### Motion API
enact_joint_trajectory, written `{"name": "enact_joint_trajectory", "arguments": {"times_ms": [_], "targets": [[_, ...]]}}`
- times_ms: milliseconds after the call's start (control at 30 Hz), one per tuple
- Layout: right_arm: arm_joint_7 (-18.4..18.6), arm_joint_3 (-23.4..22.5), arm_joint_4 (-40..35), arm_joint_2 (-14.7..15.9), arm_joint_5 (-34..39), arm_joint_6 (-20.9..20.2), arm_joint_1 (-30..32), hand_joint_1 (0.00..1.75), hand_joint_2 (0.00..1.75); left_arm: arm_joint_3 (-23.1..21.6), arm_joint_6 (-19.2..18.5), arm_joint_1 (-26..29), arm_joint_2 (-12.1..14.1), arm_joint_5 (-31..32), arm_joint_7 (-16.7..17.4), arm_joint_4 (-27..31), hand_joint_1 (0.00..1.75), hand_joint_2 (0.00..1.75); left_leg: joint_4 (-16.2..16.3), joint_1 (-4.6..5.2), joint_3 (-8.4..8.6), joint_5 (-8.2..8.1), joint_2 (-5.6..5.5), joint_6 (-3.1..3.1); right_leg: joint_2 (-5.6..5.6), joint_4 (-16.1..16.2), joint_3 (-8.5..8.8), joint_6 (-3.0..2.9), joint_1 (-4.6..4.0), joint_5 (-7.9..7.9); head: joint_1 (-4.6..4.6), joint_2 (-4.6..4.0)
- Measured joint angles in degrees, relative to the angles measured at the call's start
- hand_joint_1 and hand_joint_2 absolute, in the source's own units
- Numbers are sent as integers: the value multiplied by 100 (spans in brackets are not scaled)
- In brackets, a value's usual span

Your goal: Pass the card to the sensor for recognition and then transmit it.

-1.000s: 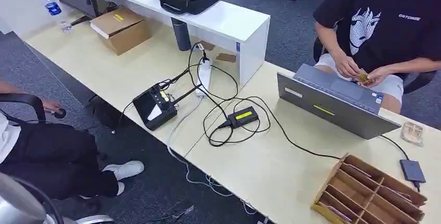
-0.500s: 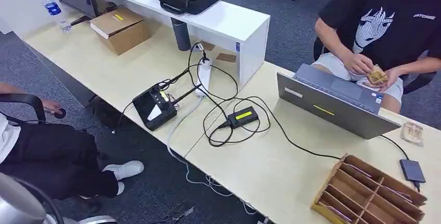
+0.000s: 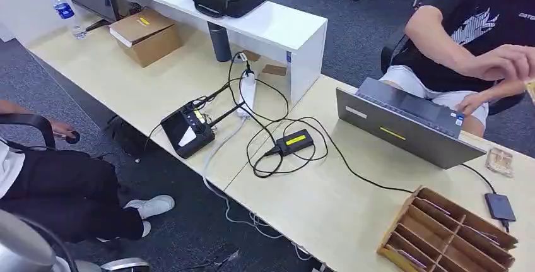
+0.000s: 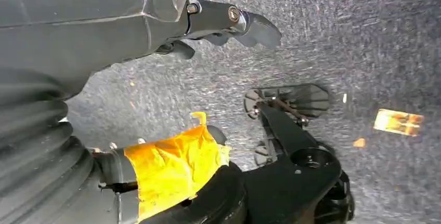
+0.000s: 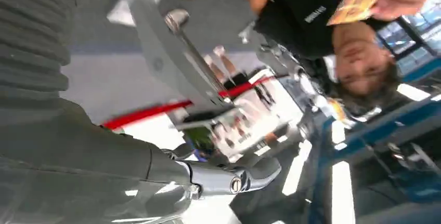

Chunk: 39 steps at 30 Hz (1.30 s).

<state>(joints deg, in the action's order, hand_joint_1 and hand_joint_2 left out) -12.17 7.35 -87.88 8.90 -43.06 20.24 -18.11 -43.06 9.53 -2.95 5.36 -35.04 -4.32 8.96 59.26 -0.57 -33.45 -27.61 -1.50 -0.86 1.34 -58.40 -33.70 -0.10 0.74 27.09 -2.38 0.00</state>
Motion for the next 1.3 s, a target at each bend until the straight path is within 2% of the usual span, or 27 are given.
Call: {"name": "enact_joint_trajectory", "arguments": {"times_ms": [133,233,367,433,467,633,700,800,1100,1300], "targets": [[371,612,529,2,-380,98,-832,0,175,-105,15,-90,22,188,269,85,0,175,0,0,-1,13,-4,-5,-1,0,-3,-2,0,-9,0,0],[480,880,899,-15,-472,98,-1281,0,175,-164,17,-142,37,286,386,155,0,175,0,0,-3,15,-11,-3,-6,-1,-1,-1,0,-10,0,0],[491,1068,1191,-85,-476,98,-1567,0,175,-188,24,-163,52,349,430,216,0,175,1,0,-3,15,-11,-3,-6,-1,-1,-1,0,-10,0,0],[496,1140,1283,-149,-478,96,-1650,56,175,-190,24,-173,55,391,489,238,0,175,1,0,-4,15,-11,-3,-6,-1,-2,-1,0,-10,0,0],[494,1188,1320,-190,-474,92,-1673,159,175,-190,24,-179,55,411,494,240,0,175,0,-1,-4,15,-11,-3,-6,-1,-2,-1,0,-10,0,0],[417,1341,1359,-363,-233,67,-1681,161,175,-190,31,-194,57,468,535,258,0,175,0,-1,-4,15,-11,-3,-7,-1,-4,-1,0,-9,0,0],[351,1389,1326,-407,-137,52,-1651,169,175,-190,35,-188,59,505,542,258,0,175,0,-1,-5,15,-12,-3,-7,-1,-4,-1,-1,-9,0,0],[299,1455,1276,-435,-80,41,-1609,173,175,-190,50,-187,59,527,542,258,0,175,0,-1,-5,15,-11,-3,-7,0,-4,-1,-1,-10,0,0],[28,1577,784,-446,106,43,-1376,175,175,-188,50,-145,61,573,542,258,0,175,0,0,-6,14,-13,-3,-10,1,-5,-1,0,-9,-2,0],[-162,1604,299,-382,390,105,-959,175,175,-168,50,-64,61,546,454,258,0,175,0,-1,-7,12,-13,-4,-10,3,-8,-1,0,-9,2,0]]}}
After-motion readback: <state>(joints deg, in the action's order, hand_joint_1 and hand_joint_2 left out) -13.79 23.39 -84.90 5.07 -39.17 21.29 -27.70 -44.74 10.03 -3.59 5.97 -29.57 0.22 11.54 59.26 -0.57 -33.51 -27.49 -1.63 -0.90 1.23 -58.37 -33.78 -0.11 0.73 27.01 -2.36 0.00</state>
